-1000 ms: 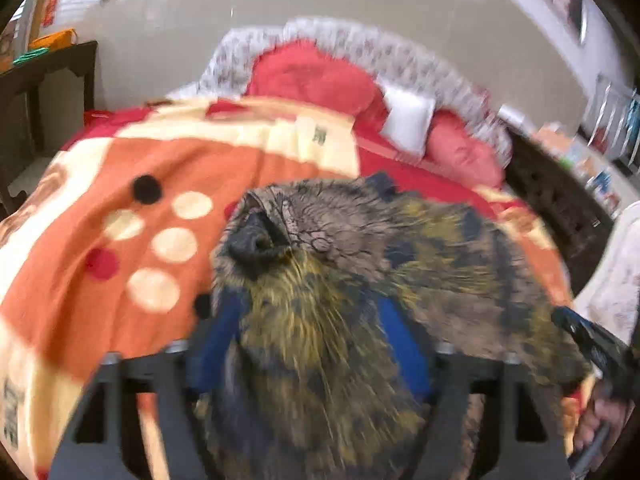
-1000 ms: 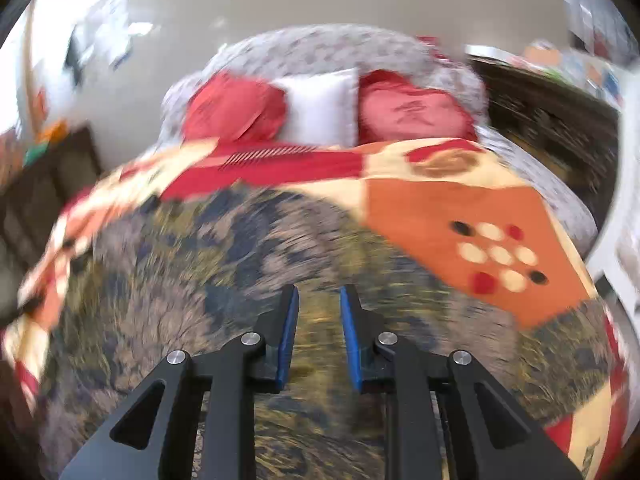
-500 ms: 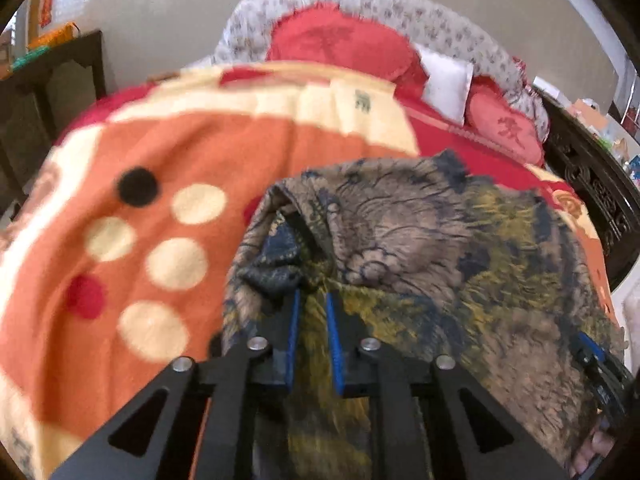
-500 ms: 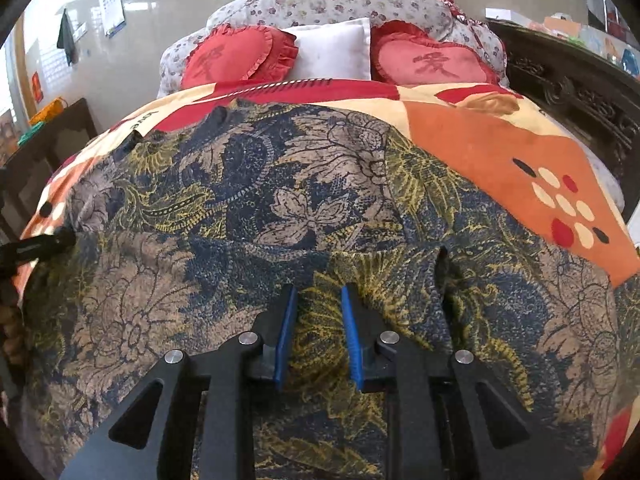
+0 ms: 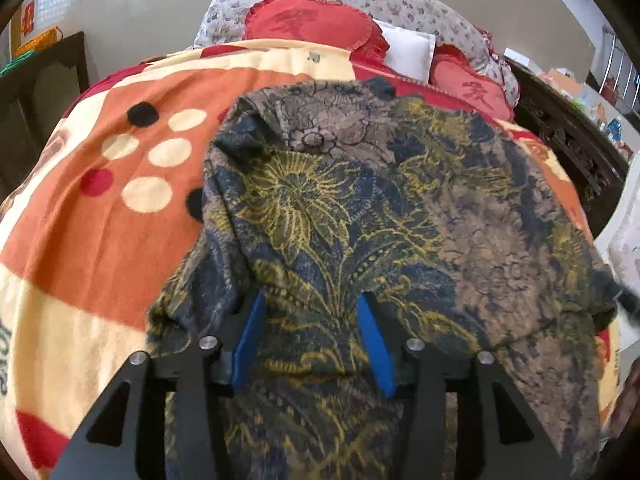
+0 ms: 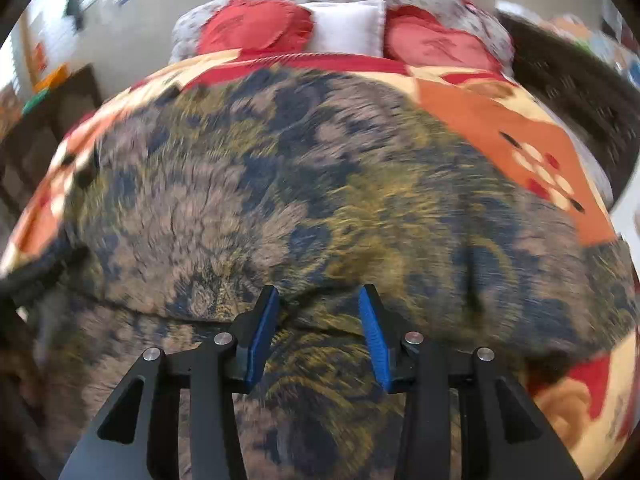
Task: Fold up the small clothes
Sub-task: 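Fold the held side over the first fold, then open the right gripper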
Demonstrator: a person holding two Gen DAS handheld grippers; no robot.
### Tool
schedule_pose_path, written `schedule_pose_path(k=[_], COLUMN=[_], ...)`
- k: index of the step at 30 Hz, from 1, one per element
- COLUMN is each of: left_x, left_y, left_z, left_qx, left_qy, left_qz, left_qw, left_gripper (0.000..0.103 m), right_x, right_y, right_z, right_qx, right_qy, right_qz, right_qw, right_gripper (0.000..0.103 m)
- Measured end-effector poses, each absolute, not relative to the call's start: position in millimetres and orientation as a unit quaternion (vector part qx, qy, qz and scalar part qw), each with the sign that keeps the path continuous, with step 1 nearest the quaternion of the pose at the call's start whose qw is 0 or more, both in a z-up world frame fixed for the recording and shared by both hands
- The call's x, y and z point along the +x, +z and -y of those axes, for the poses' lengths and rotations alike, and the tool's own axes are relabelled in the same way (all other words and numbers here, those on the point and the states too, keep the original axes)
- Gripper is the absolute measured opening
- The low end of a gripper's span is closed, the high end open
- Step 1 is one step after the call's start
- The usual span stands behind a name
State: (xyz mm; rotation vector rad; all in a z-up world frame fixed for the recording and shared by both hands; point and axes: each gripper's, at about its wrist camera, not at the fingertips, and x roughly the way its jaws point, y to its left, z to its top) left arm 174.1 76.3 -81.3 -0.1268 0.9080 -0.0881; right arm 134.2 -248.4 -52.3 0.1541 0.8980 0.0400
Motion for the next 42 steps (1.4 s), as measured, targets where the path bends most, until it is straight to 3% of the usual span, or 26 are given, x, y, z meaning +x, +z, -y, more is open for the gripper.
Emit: schedule_pose_path(k=[3, 7, 12, 19, 27, 29, 30, 31, 32, 42], left_x=[148, 116, 108, 111, 112, 112, 112, 112, 112, 111], left_y=[-76, -86, -98, -103, -103, -103, -104, -104, -104, -103], left_z=[-81, -78, -60, -62, -63, -64, -64, -64, -64, -68], left_qx=[-0.067, -0.06, -0.025, -0.025, -0.028, -0.029, -0.03, -0.03, -0.031, -0.045], left_qy=[-0.04, -0.049, -0.057, -0.054, -0.053, -0.054, -0.054, -0.054, -0.054, -0.061], left_qz=[-0.422, -0.42, -0.431, -0.438, -0.438, -0.438, -0.438, -0.438, -0.438, -0.433], left_qw=[0.903, 0.904, 0.9, 0.897, 0.897, 0.897, 0.897, 0.897, 0.897, 0.898], left_gripper=[0.08, 0.084, 0.103, 0.103, 0.103, 0.103, 0.103, 0.103, 0.103, 0.103], right_x=[110, 86, 48, 18, 40, 40, 40, 41, 43, 51], right_y=[-12, 4, -23, -102, -149, -150, -146, -140, -131, 93], right_z=[297, 395, 539, 630, 637, 639, 640, 641, 642, 636], right_qx=[0.089, 0.101, 0.218, 0.454, 0.546, 0.544, 0.539, 0.532, 0.516, 0.315], right_qy=[-0.013, -0.095, -0.186, -0.159, -0.14, -0.15, -0.155, -0.153, -0.156, -0.135], right_qz=[-0.383, -0.382, -0.402, -0.371, -0.344, -0.334, -0.327, -0.319, -0.318, -0.209], right_qw=[0.92, 0.914, 0.869, 0.794, 0.751, 0.755, 0.76, 0.769, 0.78, 0.916], right_gripper=[0.054, 0.062, 0.062, 0.062, 0.06, 0.046, 0.033, 0.022, 0.018, 0.016])
